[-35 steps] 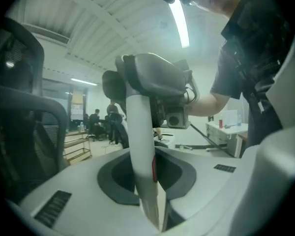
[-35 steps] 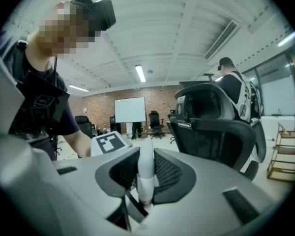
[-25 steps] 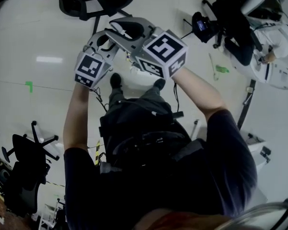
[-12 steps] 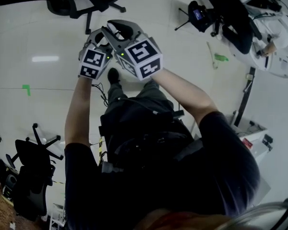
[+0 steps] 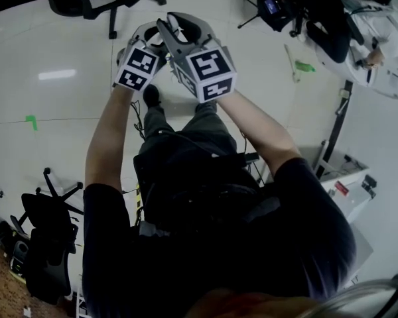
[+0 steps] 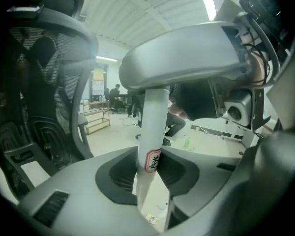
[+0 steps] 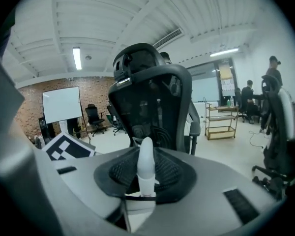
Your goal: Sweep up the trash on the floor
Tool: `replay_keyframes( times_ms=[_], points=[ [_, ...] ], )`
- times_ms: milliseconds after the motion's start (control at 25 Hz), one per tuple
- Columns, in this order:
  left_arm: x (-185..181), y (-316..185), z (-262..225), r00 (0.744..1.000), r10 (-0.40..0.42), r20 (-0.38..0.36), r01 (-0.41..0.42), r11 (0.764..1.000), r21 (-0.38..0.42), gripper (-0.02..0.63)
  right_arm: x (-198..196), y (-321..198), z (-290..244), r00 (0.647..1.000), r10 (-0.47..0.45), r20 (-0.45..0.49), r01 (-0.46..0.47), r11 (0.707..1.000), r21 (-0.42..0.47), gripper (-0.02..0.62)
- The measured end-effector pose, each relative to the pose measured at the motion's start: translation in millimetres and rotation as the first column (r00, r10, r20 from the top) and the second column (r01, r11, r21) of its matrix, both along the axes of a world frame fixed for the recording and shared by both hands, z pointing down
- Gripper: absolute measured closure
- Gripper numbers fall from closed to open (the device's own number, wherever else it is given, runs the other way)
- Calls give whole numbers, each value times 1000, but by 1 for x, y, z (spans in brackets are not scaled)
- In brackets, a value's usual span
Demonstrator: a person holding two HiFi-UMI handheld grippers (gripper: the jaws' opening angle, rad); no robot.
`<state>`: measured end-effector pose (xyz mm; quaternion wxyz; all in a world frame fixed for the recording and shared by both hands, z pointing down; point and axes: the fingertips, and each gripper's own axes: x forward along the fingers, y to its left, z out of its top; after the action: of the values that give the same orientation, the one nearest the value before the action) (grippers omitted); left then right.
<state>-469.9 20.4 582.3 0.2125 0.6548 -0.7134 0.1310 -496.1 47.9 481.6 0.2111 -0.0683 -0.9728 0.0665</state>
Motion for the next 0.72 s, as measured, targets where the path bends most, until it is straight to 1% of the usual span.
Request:
replay_keyframes(
  times_ms=[80, 160, 320, 440, 560, 720],
  points=[
    [12, -12, 4, 999, 41, -21, -42, 999, -8, 503, 11, -14, 3, 1000, 23, -4, -23, 999, 29, 490],
    [24, -24, 7, 996, 69, -58, -70, 997, -9, 495, 24, -27, 7, 999, 42, -12, -42, 998, 44, 489],
    [42, -45, 15, 990, 85, -111, -88, 996, -25, 485, 43, -52, 15, 996, 84, -34, -82, 996, 34, 491],
    [58, -61, 22, 982, 123, -142, -131, 990, -48, 480, 58, -71, 20, 991, 129, -33, -127, 991, 33, 491],
    [78, -78, 27, 975, 163, -151, -175, 982, -66, 477, 79, -92, 25, 983, 182, -28, -182, 983, 13, 491],
    [110, -102, 35, 962, 221, -158, -236, 968, -83, 476, 112, -121, 34, 962, 272, -37, -272, 962, -5, 491]
  ],
)
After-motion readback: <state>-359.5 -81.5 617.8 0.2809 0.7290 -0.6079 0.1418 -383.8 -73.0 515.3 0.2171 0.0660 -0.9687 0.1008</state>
